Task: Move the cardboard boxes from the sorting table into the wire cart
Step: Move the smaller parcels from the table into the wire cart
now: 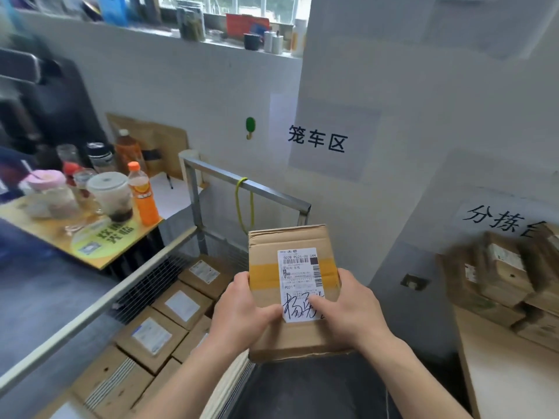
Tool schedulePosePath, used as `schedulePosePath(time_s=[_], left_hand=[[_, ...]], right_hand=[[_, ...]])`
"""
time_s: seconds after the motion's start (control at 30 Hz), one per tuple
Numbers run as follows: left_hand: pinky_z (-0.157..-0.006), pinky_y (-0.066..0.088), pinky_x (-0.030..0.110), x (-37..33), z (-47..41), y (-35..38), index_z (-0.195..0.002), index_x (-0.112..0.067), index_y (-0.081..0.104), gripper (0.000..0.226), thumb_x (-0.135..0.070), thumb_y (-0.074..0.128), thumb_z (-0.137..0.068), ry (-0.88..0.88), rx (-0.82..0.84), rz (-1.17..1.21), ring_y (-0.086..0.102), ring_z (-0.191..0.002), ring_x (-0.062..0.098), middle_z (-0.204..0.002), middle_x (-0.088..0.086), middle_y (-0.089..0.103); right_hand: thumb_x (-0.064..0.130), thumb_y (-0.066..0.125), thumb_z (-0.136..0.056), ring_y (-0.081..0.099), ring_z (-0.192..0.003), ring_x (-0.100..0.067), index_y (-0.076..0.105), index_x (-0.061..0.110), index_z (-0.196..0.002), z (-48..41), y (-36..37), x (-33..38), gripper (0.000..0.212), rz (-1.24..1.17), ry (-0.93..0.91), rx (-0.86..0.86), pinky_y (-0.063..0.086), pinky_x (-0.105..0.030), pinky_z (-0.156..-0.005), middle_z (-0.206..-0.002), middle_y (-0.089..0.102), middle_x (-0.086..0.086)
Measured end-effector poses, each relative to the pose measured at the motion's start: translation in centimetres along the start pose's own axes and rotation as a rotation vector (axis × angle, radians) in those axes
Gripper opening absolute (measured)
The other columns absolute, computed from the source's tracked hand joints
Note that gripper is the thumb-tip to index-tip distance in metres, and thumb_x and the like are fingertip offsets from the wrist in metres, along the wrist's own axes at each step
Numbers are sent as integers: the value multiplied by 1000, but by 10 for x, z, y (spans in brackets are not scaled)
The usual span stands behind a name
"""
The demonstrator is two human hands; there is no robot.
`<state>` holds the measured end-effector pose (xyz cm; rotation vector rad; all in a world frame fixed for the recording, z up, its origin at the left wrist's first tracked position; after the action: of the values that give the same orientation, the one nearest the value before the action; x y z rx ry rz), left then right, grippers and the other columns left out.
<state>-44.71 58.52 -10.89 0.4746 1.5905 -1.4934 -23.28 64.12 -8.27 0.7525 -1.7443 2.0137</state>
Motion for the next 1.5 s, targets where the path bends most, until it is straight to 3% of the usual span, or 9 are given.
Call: schedulePosePath(time_s=[0.3, 0.57, 0.7, 0.87, 1.0, 1.17, 1.5], left_hand=[[-77, 49, 25, 53, -31, -46, -118, -32, 39, 68, -39, 87, -70, -157, -150, 64, 59, -96, 9, -111, -9, 59], [-73, 45, 23, 87, -76, -54, -116, -34, 40, 68, -39, 86, -66, -393, -312, 96, 59, -93, 7, -105, -14, 58], [-62, 41, 14, 93, -88, -43, -114, -37, 36, 71, -37, 88, -67, -487, -388, 133, 54, -85, -4, -95, -22, 52], [-74, 51, 25, 103, -90, -25, -116, -36, 36, 72, -37, 89, -67, -607, -451, 152, 61, -93, 7, -106, -15, 58], [-75, 53, 25, 114, -91, -16, -125, -30, 42, 72, -34, 88, -69, -670, -462, 172, 63, -94, 8, -110, -12, 62], [-85, 57, 35, 132, -95, -8, -124, -27, 43, 68, -29, 86, -72, -712, -442, 202, 64, -95, 12, -109, -9, 64], [-73, 55, 27, 163, -131, 9, -115, -30, 39, 61, -25, 85, -74, -723, -380, 258, 64, -91, 12, -104, -9, 63]], right_hand=[[49, 76, -78, 64, -90, -9, 54, 37, -105, -71, 60, 61, 37, 27, -135, 149, 50, -32, -80, -93, 65, 23], [46, 77, -76, 63, -91, -10, 53, 38, -102, -158, 113, 93, 36, 29, -271, 355, 47, -31, -79, -91, 63, 25], [45, 76, -79, 64, -98, -14, 54, 34, -110, -190, 131, 99, 40, 72, -328, 453, 50, -34, -85, -103, 68, 17], [43, 76, -79, 64, -101, -19, 53, 31, -113, -214, 148, 102, 43, 134, -392, 537, 51, -39, -87, -108, 69, 11], [43, 76, -79, 65, -100, -19, 53, 30, -113, -220, 163, 98, 43, 160, -402, 581, 52, -40, -87, -108, 69, 11], [43, 75, -79, 64, -98, -19, 53, 30, -109, -223, 183, 95, 40, 199, -389, 601, 51, -39, -84, -104, 68, 12], [39, 75, -78, 62, -91, -13, 48, 37, -109, -252, 215, 84, 41, 226, -336, 601, 49, -34, -78, -96, 62, 20]])
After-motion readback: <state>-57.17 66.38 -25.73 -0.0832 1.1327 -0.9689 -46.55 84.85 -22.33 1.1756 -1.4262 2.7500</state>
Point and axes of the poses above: each hand's wrist, its own z-axis away from the middle knuckle, its own y-axis out of the palm, x = y × z, the point moved 6 cm from there along -z, towards the middle knuckle
